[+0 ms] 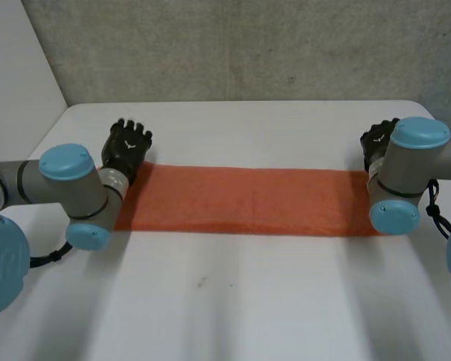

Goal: Fold the laundry

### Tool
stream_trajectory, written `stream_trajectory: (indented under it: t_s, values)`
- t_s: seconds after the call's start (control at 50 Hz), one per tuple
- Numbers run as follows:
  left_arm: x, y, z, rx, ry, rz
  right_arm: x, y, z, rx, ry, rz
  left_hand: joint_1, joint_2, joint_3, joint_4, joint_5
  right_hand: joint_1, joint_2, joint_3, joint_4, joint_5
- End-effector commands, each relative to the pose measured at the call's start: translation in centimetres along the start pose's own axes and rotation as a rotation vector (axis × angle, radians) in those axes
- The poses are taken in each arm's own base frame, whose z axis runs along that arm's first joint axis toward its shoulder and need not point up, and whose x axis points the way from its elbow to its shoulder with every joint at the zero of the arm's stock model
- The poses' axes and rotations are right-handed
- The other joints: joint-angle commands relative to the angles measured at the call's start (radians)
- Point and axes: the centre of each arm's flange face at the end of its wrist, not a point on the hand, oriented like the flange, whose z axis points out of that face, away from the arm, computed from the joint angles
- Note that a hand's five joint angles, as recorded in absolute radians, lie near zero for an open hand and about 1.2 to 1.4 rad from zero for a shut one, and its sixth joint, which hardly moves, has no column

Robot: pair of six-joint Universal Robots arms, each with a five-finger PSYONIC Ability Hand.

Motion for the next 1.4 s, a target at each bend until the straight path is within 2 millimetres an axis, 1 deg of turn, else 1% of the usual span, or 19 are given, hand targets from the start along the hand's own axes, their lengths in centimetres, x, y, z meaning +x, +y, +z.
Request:
stream_trajectory:
  t_s: [0.02,0.06,0.08,0.12,0.14,0.26,0.28,0.36,0.44,0.62,0.66,0.74,0.84,1.06,1.12,1.14,1.16,1.18,1.4]
  values:
    - [-2.7,-3.8,-2.5,0.070,-0.058,0.000,4.2,-2.5,-1.9,0.035,0.042,0.176,-0.023,-0.040,-0.045,-0.036,-0.048,-0.030,-0.043,-0.036,-0.056,-0.062]
    - [-3.1,-4.2,-3.0,0.069,-0.060,-0.003,5.5,-3.6,-4.5,0.073,-0.007,0.240,-0.023,-0.040,-0.045,-0.036,-0.048,-0.030,-0.043,-0.036,-0.056,-0.062]
    - [-3.6,-4.8,-4.2,0.063,-0.060,-0.011,5.6,-3.7,-5.0,0.080,-0.022,0.244,-0.023,-0.040,-0.045,-0.036,-0.048,-0.030,-0.043,-0.036,-0.056,-0.062]
    - [-3.7,-5.0,-4.8,0.060,-0.056,-0.014,6.1,-3.9,-6.1,0.092,-0.049,0.251,-0.023,-0.040,-0.045,-0.036,-0.048,-0.030,-0.043,-0.036,-0.056,-0.062]
    - [-4.1,-5.3,-6.4,0.047,-0.048,-0.029,6.5,-3.7,-7.0,0.096,-0.076,0.254,-0.023,-0.040,-0.045,-0.036,-0.048,-0.030,-0.043,-0.036,-0.056,-0.062]
    - [-4.4,-5.8,-10.0,0.023,-0.021,-0.113,8.0,-0.7,-9.2,0.009,-0.147,0.263,-0.023,-0.040,-0.045,-0.036,-0.048,-0.030,-0.043,-0.036,-0.056,-0.062]
    - [-4.4,-5.8,-10.0,0.023,-0.021,-0.113,8.1,-0.3,-9.5,-0.004,-0.160,0.265,-0.023,-0.040,-0.045,-0.036,-0.048,-0.030,-0.043,-0.036,-0.056,-0.062]
    - [-3.9,-5.5,-12.1,-0.006,0.008,-0.230,7.7,1.6,-10.8,-0.078,-0.233,0.276,-0.023,-0.040,-0.045,-0.036,-0.048,-0.014,-0.027,-0.020,-0.039,-0.046]
    - [-4.0,-5.7,-13.1,-0.009,0.007,-0.325,7.1,4.2,-11.2,-0.132,-0.308,0.311,-0.023,-0.040,-0.045,-0.036,-0.048,0.194,0.181,0.188,0.169,0.162]
    - [-4.1,-5.4,-13.2,-0.017,-0.003,-0.393,6.3,5.8,-10.6,-0.115,-0.346,0.340,-0.023,-0.040,-0.045,-0.036,-0.048,0.200,0.188,0.195,0.175,0.169]
    - [-4.1,-5.2,-13.2,-0.022,-0.004,-0.393,5.2,6.8,-10.0,-0.117,-0.352,0.341,-0.023,-0.040,-0.045,-0.036,-0.048,0.206,0.194,0.201,0.181,0.175]
    - [-3.7,-4.7,-13.1,-0.035,0.003,-0.391,5.0,7.1,-9.7,-0.114,-0.347,0.340,-0.023,-0.040,-0.045,-0.036,-0.048,0.241,0.229,0.236,0.216,0.210]
    - [-3.2,-4.0,-12.9,-0.055,0.013,-0.386,4.6,7.4,-9.2,-0.100,-0.338,0.338,-0.023,-0.040,-0.045,-0.036,-0.048,0.397,0.384,0.391,0.371,0.365]
    - [-3.2,-2.7,-12.1,-0.087,0.004,-0.387,4.6,7.5,-8.9,-0.097,-0.334,0.337,-0.023,-0.040,-0.045,-0.036,-0.048,0.476,0.464,0.471,0.451,0.445]
    - [-3.2,-2.5,-11.9,-0.091,0.003,-0.388,4.3,7.7,-8.8,-0.101,-0.341,0.337,-0.023,-0.040,-0.045,-0.036,-0.048,0.593,0.581,0.588,0.568,0.562]
    - [-3.2,-2.4,-11.8,-0.092,0.002,-0.388,4.2,7.8,-8.8,-0.103,-0.343,0.338,-0.023,-0.040,-0.045,-0.036,-0.048,0.719,0.706,0.713,0.693,0.687]
    - [-3.2,-2.4,-11.7,-0.093,0.003,-0.388,4.2,7.8,-8.7,-0.103,-0.343,0.336,-0.023,-0.040,-0.045,-0.036,-0.048,1.017,1.004,1.011,0.991,0.985]
    - [-3.2,-2.2,-11.6,-0.097,0.002,-0.388,4.2,7.8,-8.6,-0.100,-0.341,0.336,-0.023,-0.040,-0.045,-0.036,-0.048,1.162,1.149,1.156,1.136,1.130]
    - [-4.0,-0.7,-10.4,-0.121,-0.032,-0.391,4.4,7.9,-8.5,-0.103,-0.337,0.330,-0.023,-0.040,-0.045,-0.036,-0.048,1.192,1.179,1.186,1.166,1.160]
